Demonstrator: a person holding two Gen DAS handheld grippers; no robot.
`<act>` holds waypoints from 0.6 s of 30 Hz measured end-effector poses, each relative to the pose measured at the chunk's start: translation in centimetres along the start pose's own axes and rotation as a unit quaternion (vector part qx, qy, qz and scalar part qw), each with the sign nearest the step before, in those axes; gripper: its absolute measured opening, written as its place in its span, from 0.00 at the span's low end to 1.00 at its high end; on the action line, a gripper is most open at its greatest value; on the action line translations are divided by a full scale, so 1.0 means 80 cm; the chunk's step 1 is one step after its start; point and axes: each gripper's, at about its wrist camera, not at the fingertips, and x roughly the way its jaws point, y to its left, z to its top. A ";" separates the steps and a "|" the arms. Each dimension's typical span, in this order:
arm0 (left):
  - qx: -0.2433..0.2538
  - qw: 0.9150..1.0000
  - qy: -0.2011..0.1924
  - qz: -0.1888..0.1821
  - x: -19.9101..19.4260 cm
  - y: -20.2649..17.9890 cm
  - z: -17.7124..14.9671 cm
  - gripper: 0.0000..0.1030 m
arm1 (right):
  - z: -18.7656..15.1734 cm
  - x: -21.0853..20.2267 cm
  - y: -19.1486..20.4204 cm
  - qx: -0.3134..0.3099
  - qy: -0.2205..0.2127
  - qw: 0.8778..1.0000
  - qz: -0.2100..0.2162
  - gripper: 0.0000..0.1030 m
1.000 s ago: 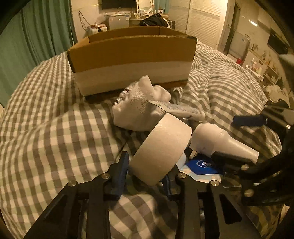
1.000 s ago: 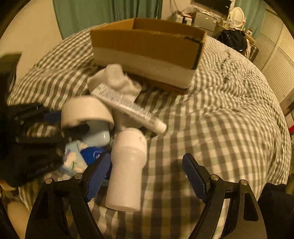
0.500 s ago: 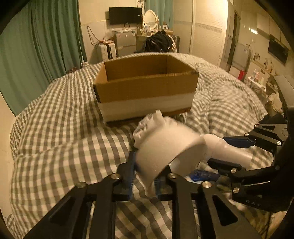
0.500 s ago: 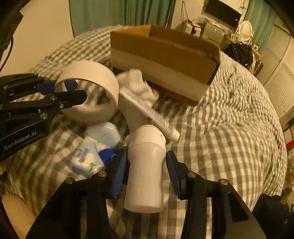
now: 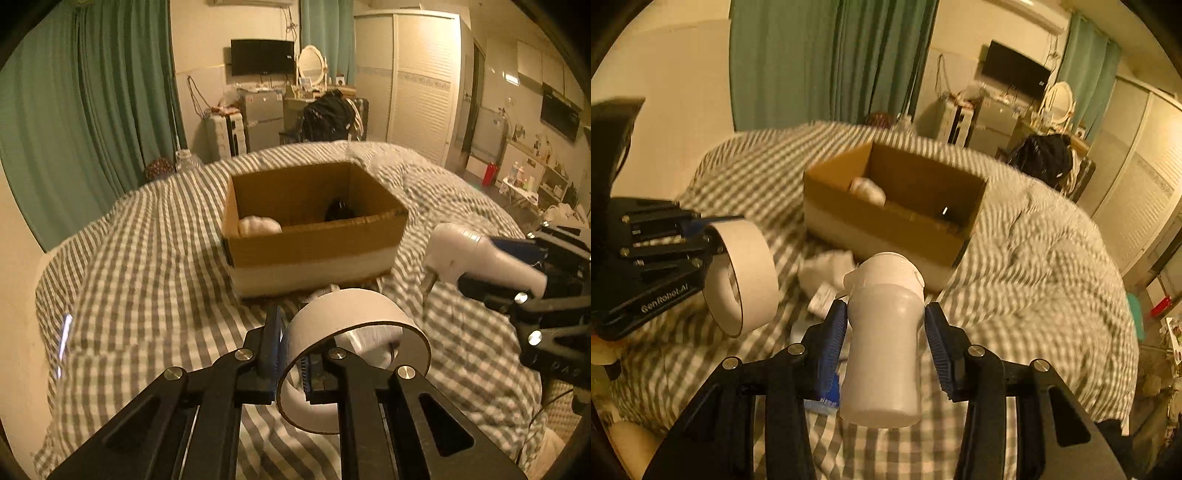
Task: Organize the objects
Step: 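Lower the tape roll and bottle into the box and open both tools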
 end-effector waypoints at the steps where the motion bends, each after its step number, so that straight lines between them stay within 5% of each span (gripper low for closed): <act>1: 0.000 1.000 -0.006 0.002 -0.002 0.002 0.008 0.10 | 0.007 -0.005 -0.004 0.002 -0.008 1.000 -0.002 0.42; 9: 0.018 0.997 -0.063 0.032 -0.010 0.004 0.074 0.10 | 0.065 -0.028 -0.032 0.019 -0.062 0.998 -0.011 0.42; 18: 0.025 0.996 -0.080 0.028 0.036 0.010 0.133 0.10 | 0.131 0.000 -0.059 0.045 -0.086 0.995 -0.003 0.42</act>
